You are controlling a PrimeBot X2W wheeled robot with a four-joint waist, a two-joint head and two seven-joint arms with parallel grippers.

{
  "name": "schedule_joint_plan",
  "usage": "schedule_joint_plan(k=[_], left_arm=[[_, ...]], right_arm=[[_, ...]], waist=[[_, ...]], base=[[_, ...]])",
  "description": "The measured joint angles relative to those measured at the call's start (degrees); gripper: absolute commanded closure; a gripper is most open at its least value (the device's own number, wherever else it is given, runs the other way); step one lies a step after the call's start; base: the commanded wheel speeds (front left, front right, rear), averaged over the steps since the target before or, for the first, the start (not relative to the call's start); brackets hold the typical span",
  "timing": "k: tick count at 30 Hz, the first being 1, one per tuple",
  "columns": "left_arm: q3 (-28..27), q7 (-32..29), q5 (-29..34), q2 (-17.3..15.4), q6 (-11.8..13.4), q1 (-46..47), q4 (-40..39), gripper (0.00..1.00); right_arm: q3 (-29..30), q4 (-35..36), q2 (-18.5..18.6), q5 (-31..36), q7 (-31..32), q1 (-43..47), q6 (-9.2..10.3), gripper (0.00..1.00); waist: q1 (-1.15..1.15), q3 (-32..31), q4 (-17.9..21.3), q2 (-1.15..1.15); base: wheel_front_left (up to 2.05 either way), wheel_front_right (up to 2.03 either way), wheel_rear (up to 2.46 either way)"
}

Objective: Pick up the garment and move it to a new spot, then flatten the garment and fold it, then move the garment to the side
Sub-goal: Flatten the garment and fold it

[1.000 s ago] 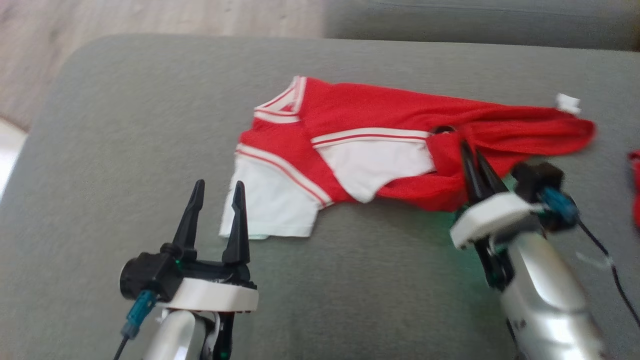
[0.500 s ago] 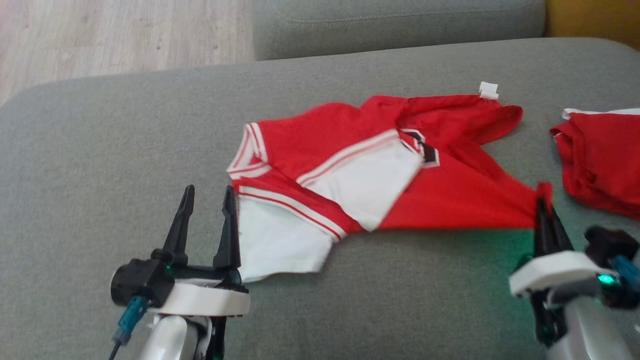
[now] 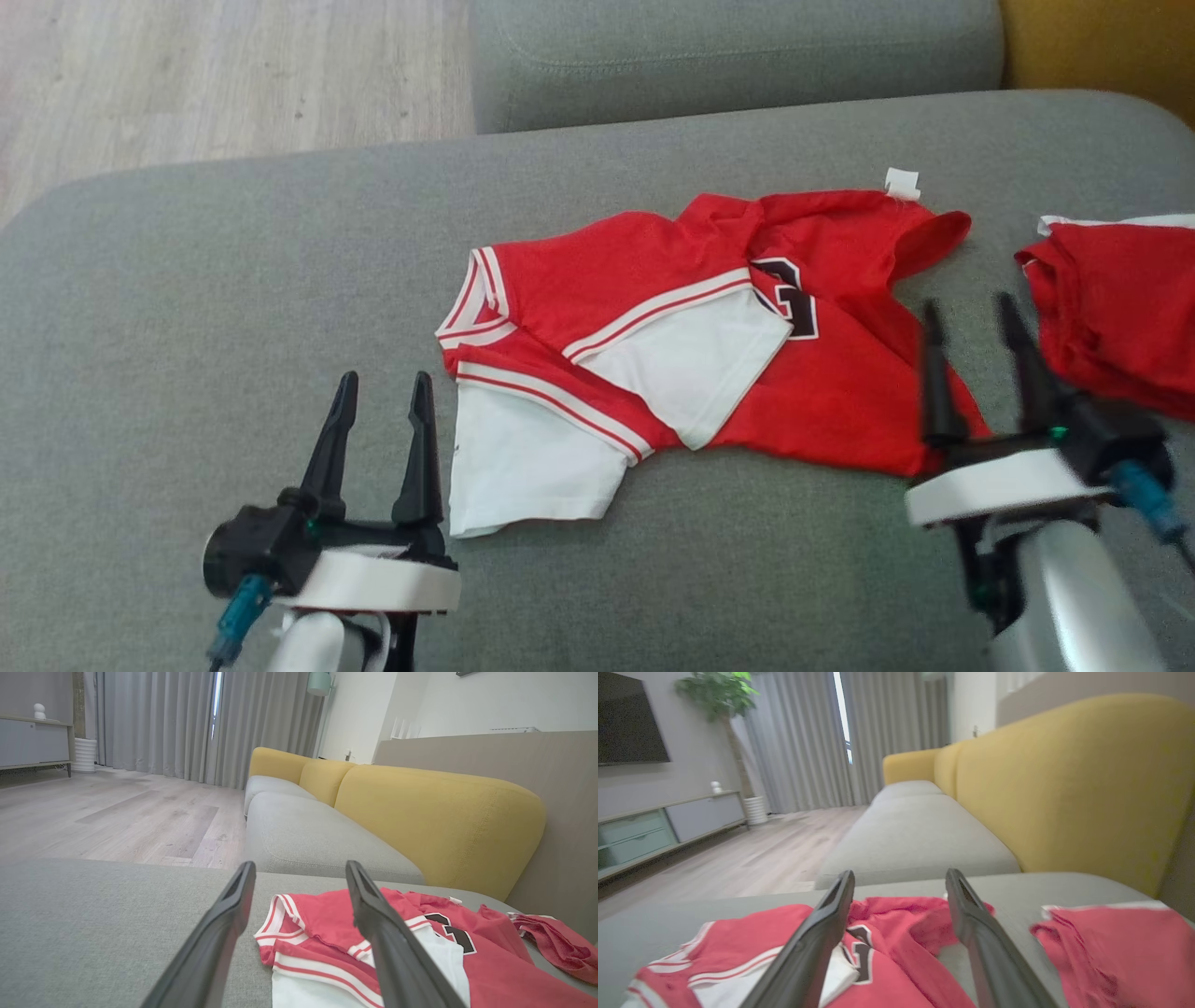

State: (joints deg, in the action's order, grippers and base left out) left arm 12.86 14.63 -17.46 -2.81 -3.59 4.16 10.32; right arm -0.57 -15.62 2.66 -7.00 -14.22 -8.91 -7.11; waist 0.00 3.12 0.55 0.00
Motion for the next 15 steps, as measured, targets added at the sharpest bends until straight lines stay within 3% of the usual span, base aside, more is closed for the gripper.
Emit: schedule_joint_plan(k=[8,15], left_arm=[[0.0,0.0,0.4,0.0,0.0,-0.2,-0.2,0.0],[0.0,0.0,0.4,0.0,0.0,-1.3,-0.4,0.0]], right_arm=[[-5.0,2.6,0.0,1.6,-0.2,7.1,0.01,0.0],[-7.4,2.5,0.0,2.3,-0.2,7.1,0.01,0.0]], waist=[[0.01,-1.7,-0.4,0.0],[0.0,-1.7,-1.6,0.0]], base=[[0.0,0.0,0.0],[0.0,0.0,0.0]])
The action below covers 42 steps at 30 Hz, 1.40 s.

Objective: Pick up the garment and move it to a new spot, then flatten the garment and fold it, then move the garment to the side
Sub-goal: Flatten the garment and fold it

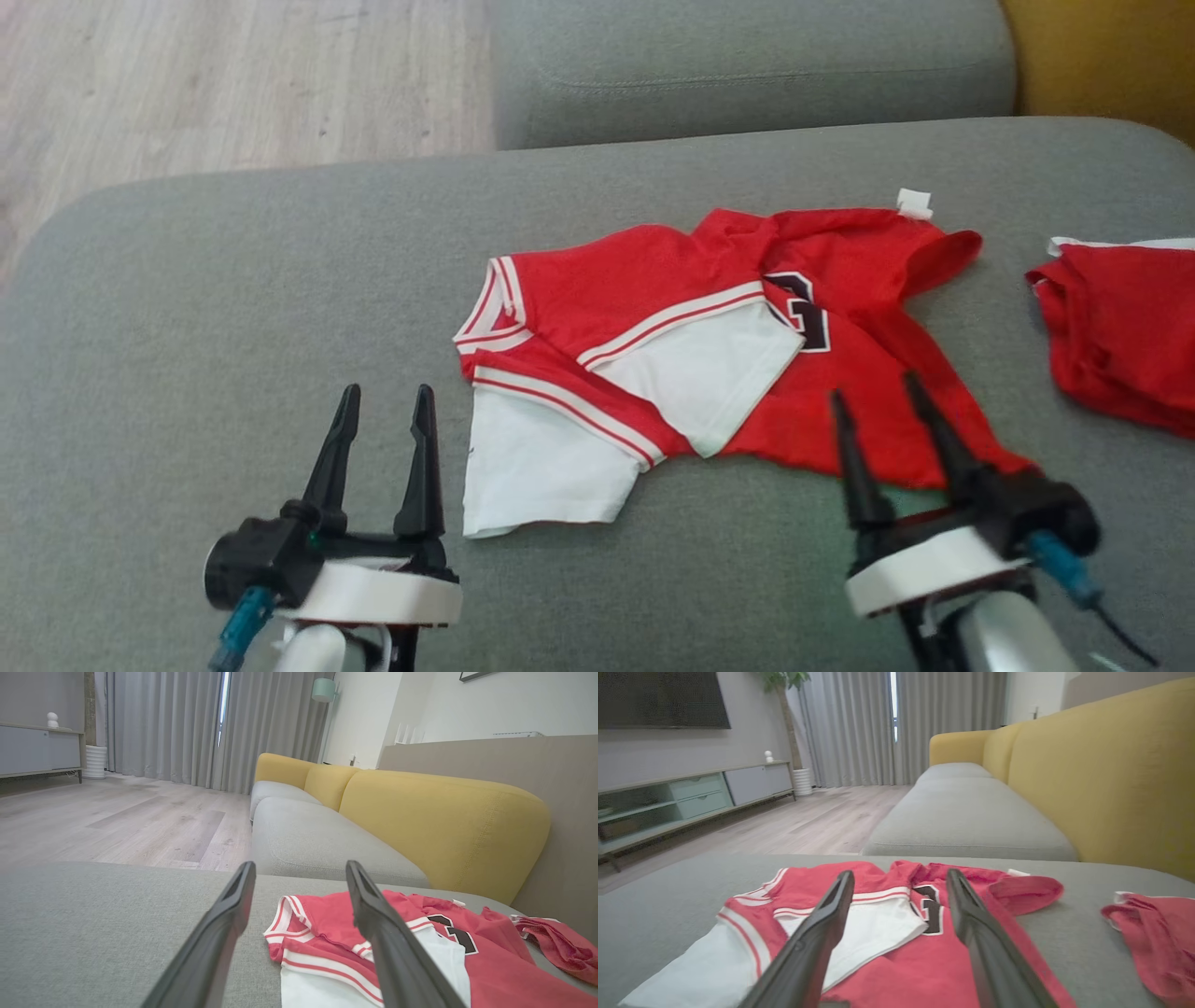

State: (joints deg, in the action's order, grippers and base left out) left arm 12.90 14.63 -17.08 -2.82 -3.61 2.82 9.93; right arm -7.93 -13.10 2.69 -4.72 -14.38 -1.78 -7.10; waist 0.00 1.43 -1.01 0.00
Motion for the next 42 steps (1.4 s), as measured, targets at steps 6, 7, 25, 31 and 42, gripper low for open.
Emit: schedule_joint_plan(k=[6,7,25,31,42], left_arm=[[0.4,0.0,0.0,0.0,-0.5,0.5,-0.1,0.0],[0.6,0.0,0.0,0.0,-0.5,0.5,-0.1,0.0],[2.6,0.0,-0.1,0.0,0.1,2.2,0.4,0.0],[3.5,0.0,-0.1,0.0,0.1,2.9,0.4,0.0],[3.7,0.0,-0.6,0.0,0.2,3.1,0.9,0.0]], right_arm=[[-7.1,-5.0,0.1,3.0,0.7,-2.8,0.0,0.0],[-8.9,-6.2,0.3,3.5,1.0,-3.7,-0.01,0.0],[-10.6,-25.9,1.6,5.7,3.2,-13.0,-0.01,0.0],[-10.5,-27.5,1.3,3.2,2.2,-15.4,-0.01,0.0],[-11.6,-32.1,1.1,2.2,1.7,-17.8,-0.01,1.0]], waist=[[-0.01,1.4,-2.0,0.0],[-0.01,1.7,-2.5,0.0],[-0.01,4.8,-8.0,0.0],[-0.01,5.6,-8.4,0.0],[0.0,5.8,-8.7,0.0]], base=[[0.0,0.0,0.0],[0.0,0.0,0.0],[0.0,0.0,0.0],[0.0,0.0,0.0],[0.0,0.0,0.0]])
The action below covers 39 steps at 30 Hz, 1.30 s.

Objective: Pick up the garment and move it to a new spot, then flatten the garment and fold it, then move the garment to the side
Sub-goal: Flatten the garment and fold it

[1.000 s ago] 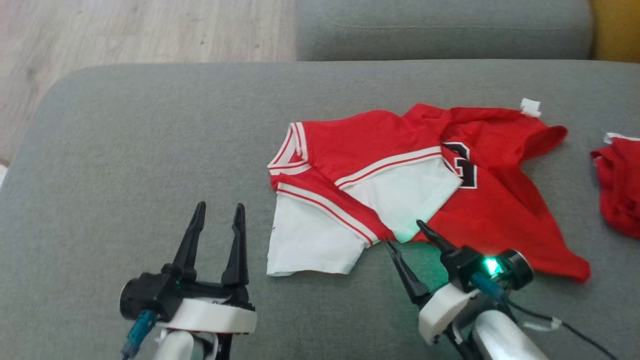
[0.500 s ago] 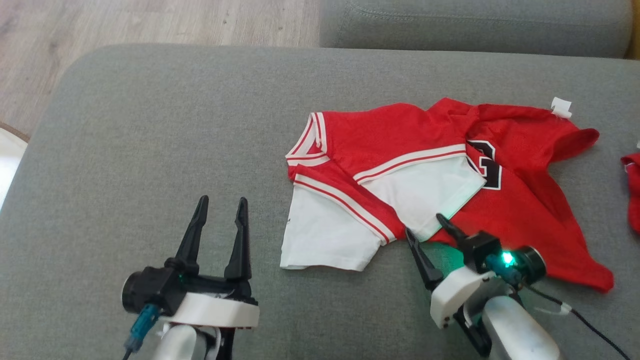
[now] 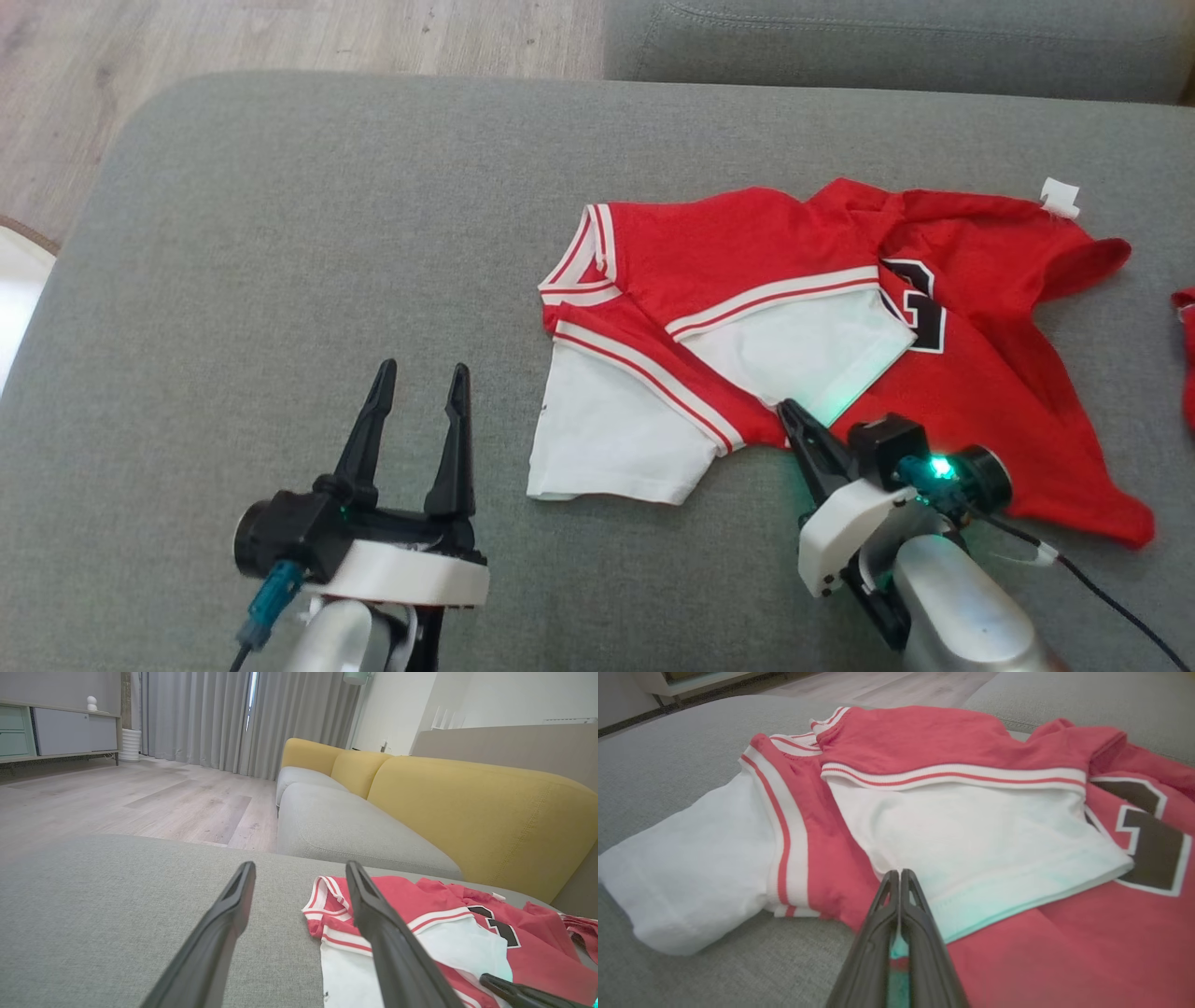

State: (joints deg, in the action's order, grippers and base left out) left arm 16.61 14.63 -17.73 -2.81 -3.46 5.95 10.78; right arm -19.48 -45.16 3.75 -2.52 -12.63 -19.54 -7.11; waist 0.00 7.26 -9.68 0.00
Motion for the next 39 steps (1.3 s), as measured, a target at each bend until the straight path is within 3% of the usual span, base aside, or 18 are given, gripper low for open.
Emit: schedule_joint_plan(k=[15,24,30,31,32,36,39], left_arm=[[0.0,0.0,0.0,0.0,0.5,0.0,-0.1,0.0],[1.9,0.0,-2.1,0.0,0.8,0.9,-0.9,0.0],[4.5,0.0,-3.6,0.0,0.8,4.8,-1.6,0.0],[5.1,0.0,-3.9,0.0,1.0,5.5,-1.7,0.0],[5.6,0.0,-4.4,0.1,1.1,6.2,-1.8,0.0],[6.7,0.0,-5.9,0.1,2.1,7.3,-2.0,0.0],[6.6,0.0,-5.9,0.1,2.5,7.3,-1.9,0.0]], right_arm=[[3.3,4.1,0.8,-0.5,-1.1,-6.3,0.0,1.0],[3.3,5.9,7.8,-1.6,5.0,-21.1,0.0,1.0],[-0.4,0.6,13.9,-1.1,7.7,-37.8,0.0,1.0],[-1.3,-0.8,14.9,-0.4,7.6,-41.2,0.0,0.11],[-2.1,-2.4,15.7,0.3,7.3,-44.4,0.0,0.0],[-1.6,-10.4,16.4,0.6,4.3,-51.9,0.0,0.0],[-2.1,-14.1,15.3,0.6,1.8,-51.1,0.0,0.0]], waist=[[0.0,-1.2,0.7,0.0],[0.0,1.6,-1.8,0.0],[-0.01,5.6,-5.0,0.0],[-0.01,6.3,-5.7,0.0],[-0.01,6.9,-6.4,0.0],[-0.01,9.0,-9.7,0.0],[-0.02,9.3,-9.8,0.0]], base=[[0.0,0.0,0.0],[0.0,0.0,0.0],[0.0,0.0,0.0],[0.0,0.0,0.0],[0.0,0.0,0.0],[0.0,0.0,0.0],[0.0,0.0,0.0]])
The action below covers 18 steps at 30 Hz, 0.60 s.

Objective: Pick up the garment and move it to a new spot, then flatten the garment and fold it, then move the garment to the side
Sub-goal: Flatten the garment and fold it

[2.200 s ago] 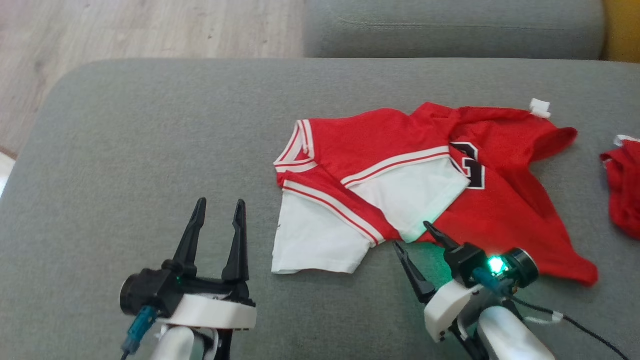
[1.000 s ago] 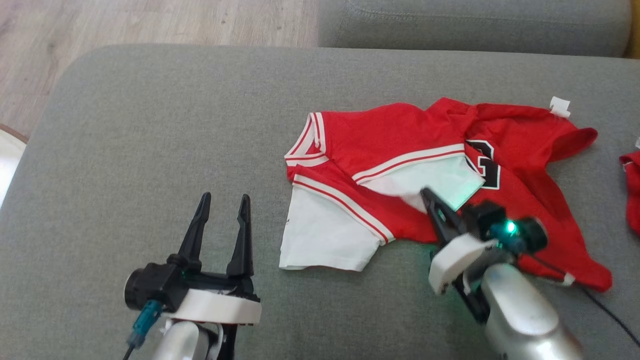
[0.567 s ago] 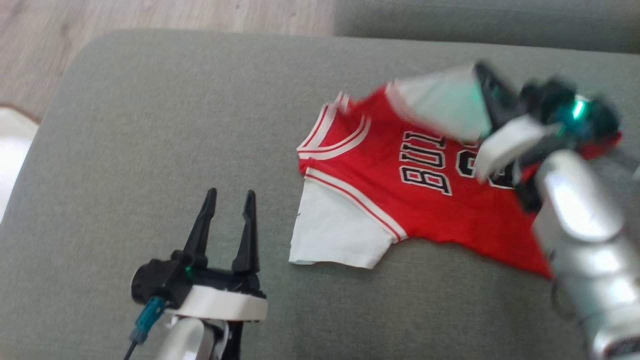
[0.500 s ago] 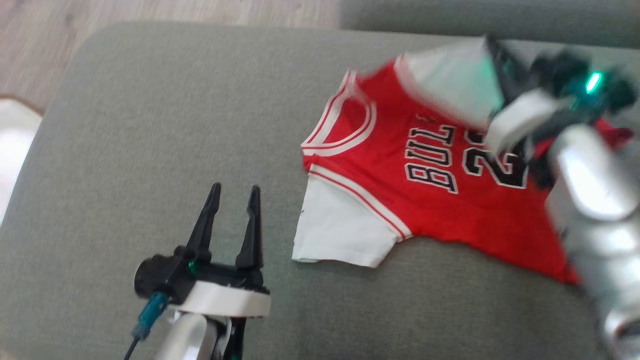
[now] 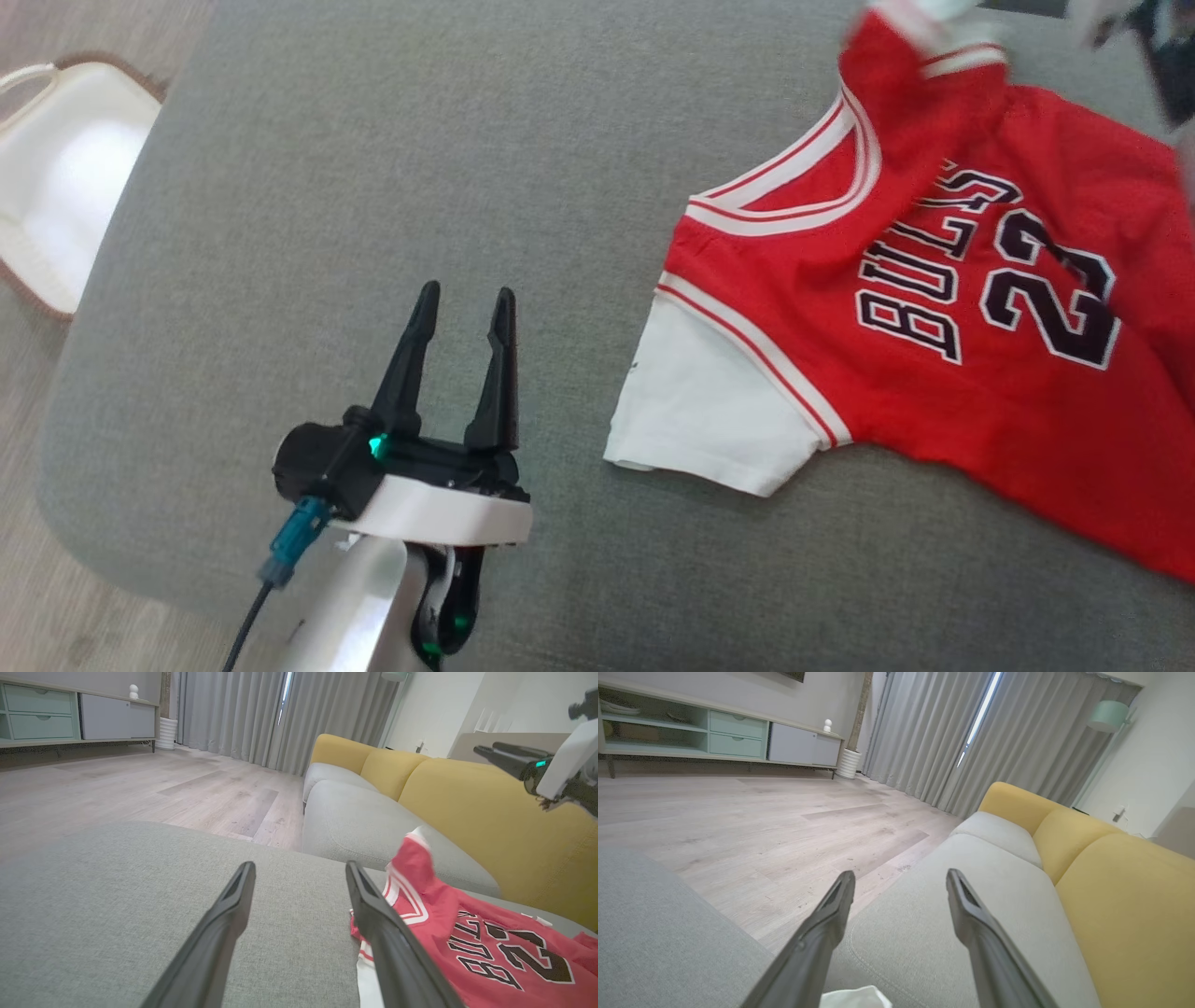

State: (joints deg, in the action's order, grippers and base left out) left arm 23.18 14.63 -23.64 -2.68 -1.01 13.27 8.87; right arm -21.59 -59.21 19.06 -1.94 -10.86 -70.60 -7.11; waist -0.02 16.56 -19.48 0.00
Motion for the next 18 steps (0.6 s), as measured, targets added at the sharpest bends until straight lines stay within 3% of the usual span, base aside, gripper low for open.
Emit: schedule_joint_plan(k=[5,9,18], left_arm=[[-2.0,0.0,1.1,0.0,0.0,-0.3,0.1,0.0],[-4.0,0.0,2.3,0.0,-0.5,-1.0,0.2,0.0],[-7.1,0.0,3.6,0.0,-1.0,-6.0,0.7,0.0]], right_arm=[[1.7,-1.7,-1.3,-1.4,-2.8,3.0,0.0,0.0],[3.9,1.1,-2.9,-3.7,-3.5,7.0,0.0,0.0],[12.4,21.1,-9.0,-5.5,-3.5,31.3,0.0,0.0]], waist=[[0.02,-1.5,2.4,0.0],[0.02,-3.3,5.3,0.0],[0.03,-9.1,11.4,0.0]], base=[[0.0,0.0,0.0],[0.0,0.0,0.0],[0.0,0.0,0.0]])
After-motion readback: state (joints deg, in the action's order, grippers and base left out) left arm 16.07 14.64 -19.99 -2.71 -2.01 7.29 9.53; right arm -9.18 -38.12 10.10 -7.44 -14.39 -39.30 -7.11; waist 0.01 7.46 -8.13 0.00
